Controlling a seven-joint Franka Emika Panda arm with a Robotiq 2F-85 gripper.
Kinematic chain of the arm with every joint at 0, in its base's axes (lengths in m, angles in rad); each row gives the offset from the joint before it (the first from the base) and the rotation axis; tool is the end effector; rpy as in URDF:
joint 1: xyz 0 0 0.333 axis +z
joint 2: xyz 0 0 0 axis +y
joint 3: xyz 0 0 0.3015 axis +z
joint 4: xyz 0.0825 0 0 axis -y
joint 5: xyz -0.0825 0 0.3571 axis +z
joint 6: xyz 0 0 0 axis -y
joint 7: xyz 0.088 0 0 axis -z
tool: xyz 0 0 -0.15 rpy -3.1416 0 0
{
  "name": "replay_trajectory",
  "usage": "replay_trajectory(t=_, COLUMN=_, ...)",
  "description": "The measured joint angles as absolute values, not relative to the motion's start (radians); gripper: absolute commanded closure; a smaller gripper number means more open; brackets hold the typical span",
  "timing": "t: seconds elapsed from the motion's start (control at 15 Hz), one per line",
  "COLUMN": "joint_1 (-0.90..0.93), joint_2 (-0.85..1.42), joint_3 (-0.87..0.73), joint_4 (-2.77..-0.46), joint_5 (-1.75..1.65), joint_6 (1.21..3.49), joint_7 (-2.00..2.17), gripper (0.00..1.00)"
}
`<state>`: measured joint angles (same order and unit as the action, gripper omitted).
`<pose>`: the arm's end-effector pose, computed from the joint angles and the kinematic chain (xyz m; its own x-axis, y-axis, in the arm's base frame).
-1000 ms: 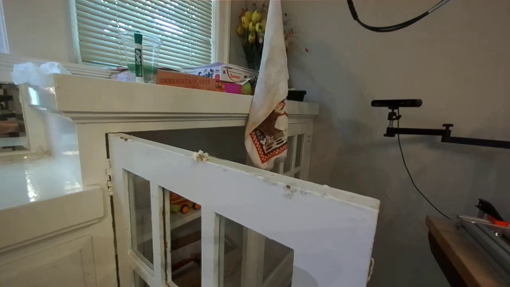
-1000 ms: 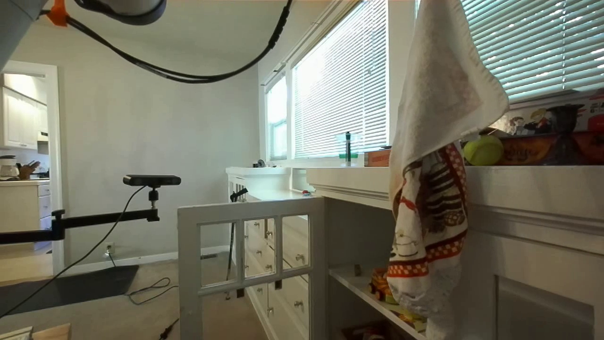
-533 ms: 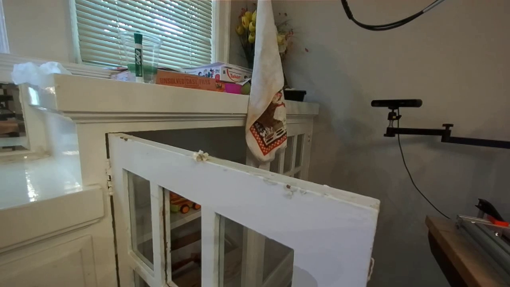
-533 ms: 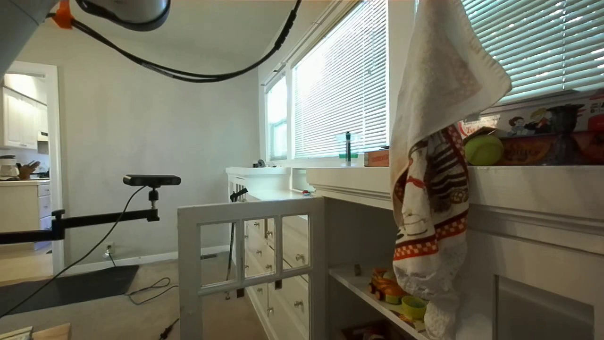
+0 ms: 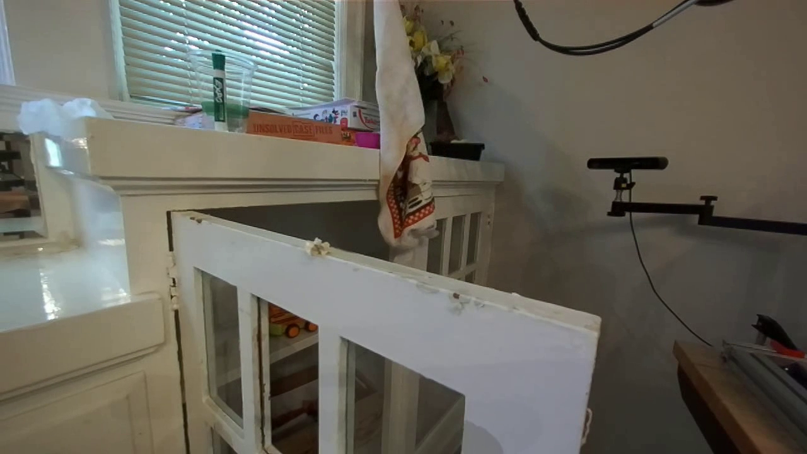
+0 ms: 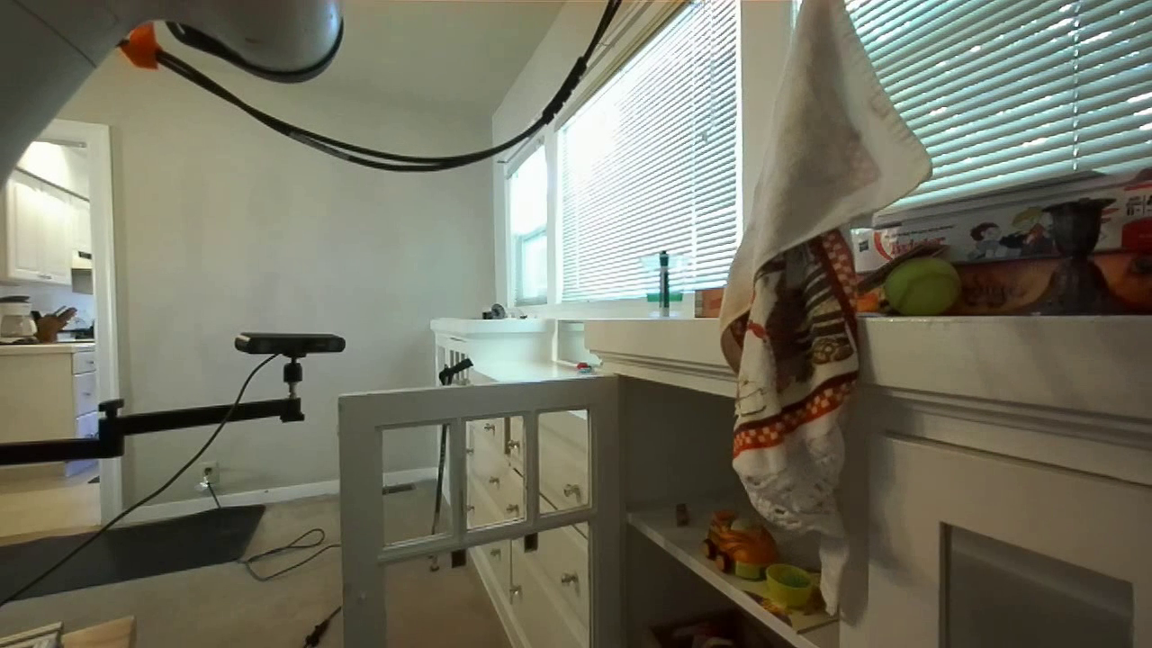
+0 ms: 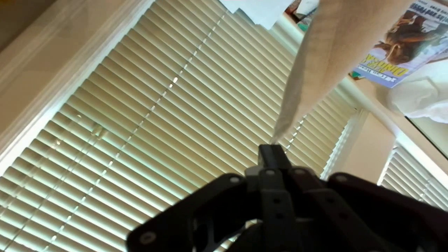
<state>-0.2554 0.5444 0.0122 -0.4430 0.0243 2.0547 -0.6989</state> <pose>0.6334 -0.1592 0.8185 0.5029 0.5239 0.6875 0.1229 -0.8307 0.5431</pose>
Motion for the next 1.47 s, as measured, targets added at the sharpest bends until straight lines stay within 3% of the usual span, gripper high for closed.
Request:
replay_trajectory(t=0.6, joint_1=-0.257, joint_2=0.647, joint_3=0.112, joint_4=-0.445, joint_5=0.122, joint_6=2.153, joint_7=-0.868, gripper=1.00)
replay_trajectory(t=1.47, joint_1=-0.255, joint_2=0.699, joint_3=0.120, joint_4=-0.445, joint_5=0.133, joint_6=2.180, joint_7=-0.904, gripper=1.00)
